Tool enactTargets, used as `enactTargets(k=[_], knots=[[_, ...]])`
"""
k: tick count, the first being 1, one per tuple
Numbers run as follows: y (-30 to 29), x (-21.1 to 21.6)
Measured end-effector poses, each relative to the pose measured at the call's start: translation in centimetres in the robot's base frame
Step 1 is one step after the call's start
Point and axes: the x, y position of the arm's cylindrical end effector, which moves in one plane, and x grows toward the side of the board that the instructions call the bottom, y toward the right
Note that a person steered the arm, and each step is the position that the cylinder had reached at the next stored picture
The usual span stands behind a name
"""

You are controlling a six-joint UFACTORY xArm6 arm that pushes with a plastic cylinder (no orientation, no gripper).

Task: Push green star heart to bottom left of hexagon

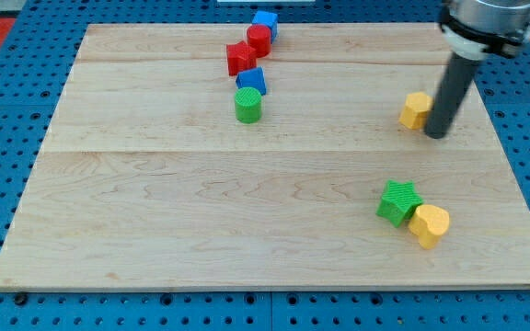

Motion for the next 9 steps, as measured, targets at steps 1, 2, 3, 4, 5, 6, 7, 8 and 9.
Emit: enactTargets(k=[1,2,3,4,5,6,7,8,9], knots=[[5.4,8.2],[3.3,18.2],[-6.3,15.2],[-15.1,9.7],[-13.2,7.1],[-9.2,4.9],[-8.8,0.1],[0.0,2.3],[1.5,9.5]])
